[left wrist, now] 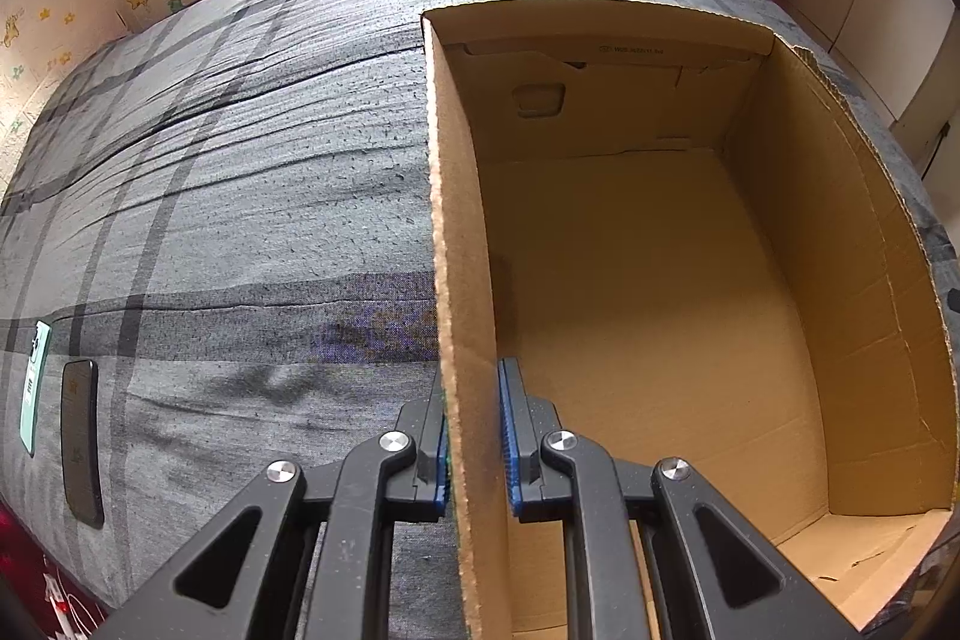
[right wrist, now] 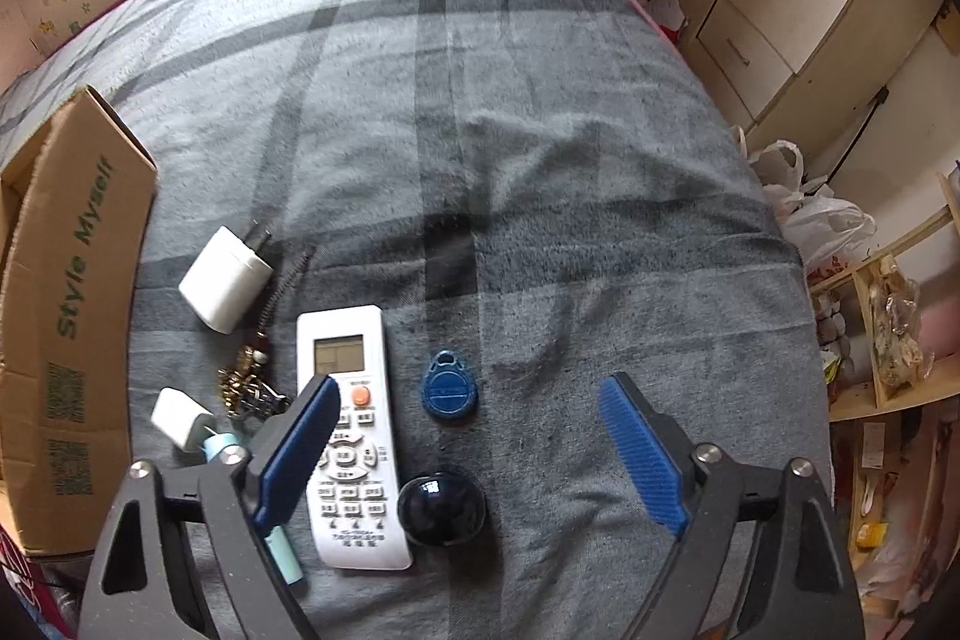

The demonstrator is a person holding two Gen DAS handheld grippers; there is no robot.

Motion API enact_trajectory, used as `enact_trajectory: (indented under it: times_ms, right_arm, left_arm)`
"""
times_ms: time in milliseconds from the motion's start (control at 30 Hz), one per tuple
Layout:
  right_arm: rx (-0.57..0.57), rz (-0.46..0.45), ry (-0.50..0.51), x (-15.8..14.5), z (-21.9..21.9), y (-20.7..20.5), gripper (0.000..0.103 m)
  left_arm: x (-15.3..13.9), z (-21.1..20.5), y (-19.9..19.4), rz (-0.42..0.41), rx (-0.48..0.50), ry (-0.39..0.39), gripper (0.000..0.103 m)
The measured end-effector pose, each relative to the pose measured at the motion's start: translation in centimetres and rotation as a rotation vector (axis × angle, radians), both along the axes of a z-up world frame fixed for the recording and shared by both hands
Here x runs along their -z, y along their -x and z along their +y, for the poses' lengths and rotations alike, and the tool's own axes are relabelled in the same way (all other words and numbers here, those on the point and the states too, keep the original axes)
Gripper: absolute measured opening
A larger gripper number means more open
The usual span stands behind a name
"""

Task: Organize rigid objects
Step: 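Grasp the blue key fob with the right gripper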

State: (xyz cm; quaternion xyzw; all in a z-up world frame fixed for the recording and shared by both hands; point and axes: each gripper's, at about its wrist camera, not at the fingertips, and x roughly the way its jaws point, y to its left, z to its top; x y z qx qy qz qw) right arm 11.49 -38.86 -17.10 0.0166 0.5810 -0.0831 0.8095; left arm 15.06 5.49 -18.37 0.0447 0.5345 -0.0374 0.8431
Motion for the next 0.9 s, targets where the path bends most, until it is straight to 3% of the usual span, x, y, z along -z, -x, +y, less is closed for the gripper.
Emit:
enact_trajectory:
  times_ms: [167,500,600,633,667,900]
  right_arm:
    - [0.005,0.054,-0.055,2.1,-0.9,-0.8,0.072]
    - [0.033,0.131,-0.122,5.4,-2.2,-2.6,0.059]
    - [0.028,0.142,-0.126,6.0,-2.0,-3.1,0.045]
    - [0.024,0.143,-0.125,6.0,-2.0,-3.2,0.033]
    - [0.024,0.143,-0.120,6.0,-2.0,-3.2,0.028]
    - [0.023,0.134,-0.125,4.6,-1.8,-3.4,0.027]
  left_arm:
    - [0.0,-0.3,0.2,0.000,0.000,-0.006,0.014]
    - [-0.1,-0.3,0.2,0.001,-0.003,-0.009,0.014]
    - [0.0,-0.4,0.1,0.001,-0.002,-0.013,0.014]
    - [0.0,-0.4,0.1,0.001,-0.002,-0.014,0.014]
    - [0.0,-0.4,0.1,0.001,-0.002,-0.015,0.014]
    - [0.0,-0.9,0.2,0.002,0.002,-0.032,0.014]
